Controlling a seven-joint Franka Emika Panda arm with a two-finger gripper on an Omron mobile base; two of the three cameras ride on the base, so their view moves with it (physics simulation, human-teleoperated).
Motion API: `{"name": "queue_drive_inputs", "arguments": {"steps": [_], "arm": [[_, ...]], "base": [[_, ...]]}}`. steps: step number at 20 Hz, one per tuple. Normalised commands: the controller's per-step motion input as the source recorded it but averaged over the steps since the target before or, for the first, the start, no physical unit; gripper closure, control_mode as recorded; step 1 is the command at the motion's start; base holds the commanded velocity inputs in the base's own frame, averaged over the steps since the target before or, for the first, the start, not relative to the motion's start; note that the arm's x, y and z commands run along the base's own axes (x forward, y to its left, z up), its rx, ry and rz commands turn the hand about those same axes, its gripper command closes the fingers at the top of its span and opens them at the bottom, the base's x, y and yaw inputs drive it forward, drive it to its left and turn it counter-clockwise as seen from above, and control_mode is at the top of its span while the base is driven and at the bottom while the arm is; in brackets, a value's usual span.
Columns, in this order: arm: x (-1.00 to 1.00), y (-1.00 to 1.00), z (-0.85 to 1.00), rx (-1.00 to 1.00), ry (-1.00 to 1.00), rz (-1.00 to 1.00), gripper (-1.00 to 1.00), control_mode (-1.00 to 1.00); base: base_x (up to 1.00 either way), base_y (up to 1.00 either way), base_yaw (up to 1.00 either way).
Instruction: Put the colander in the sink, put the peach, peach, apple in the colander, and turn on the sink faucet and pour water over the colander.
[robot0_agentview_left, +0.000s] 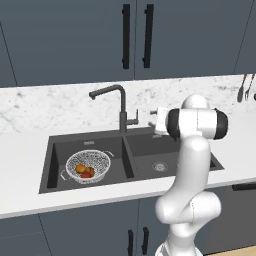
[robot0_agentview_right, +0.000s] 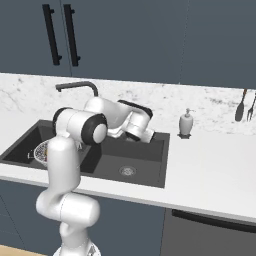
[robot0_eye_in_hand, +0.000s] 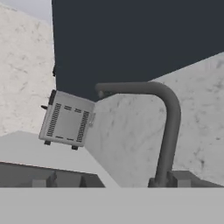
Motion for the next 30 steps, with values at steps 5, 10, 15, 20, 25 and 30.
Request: {"name": "queue_drive_inputs", "arguments": {"steps": [5,10,15,20,25,30], "arm": [[0.64,0.1,-0.07,-0.12,0.01,-0.27,-1.0,-1.0],[0.54,0.05,-0.28,-0.11,0.01,-0.14,-1.0,-1.0],[0.53,0.17,-0.2,-0.13,0.0,-0.15,-1.0,-1.0],[0.6,0.01,-0.05,-0.1,0.01,-0.16,-1.0,-1.0],[0.51,0.0,-0.22,-0.03,0.04,-0.13,-1.0,-1.0],[0.5,0.0,-0.4,0.0,0.01,-0.11,-1.0,-1.0]], "base": [[0.0,0.0,0.0],[0.0,0.0,0.0],[0.0,0.0,0.0],[0.0,0.0,0.0],[0.0,0.0,0.0],[0.0,0.0,0.0]]}}
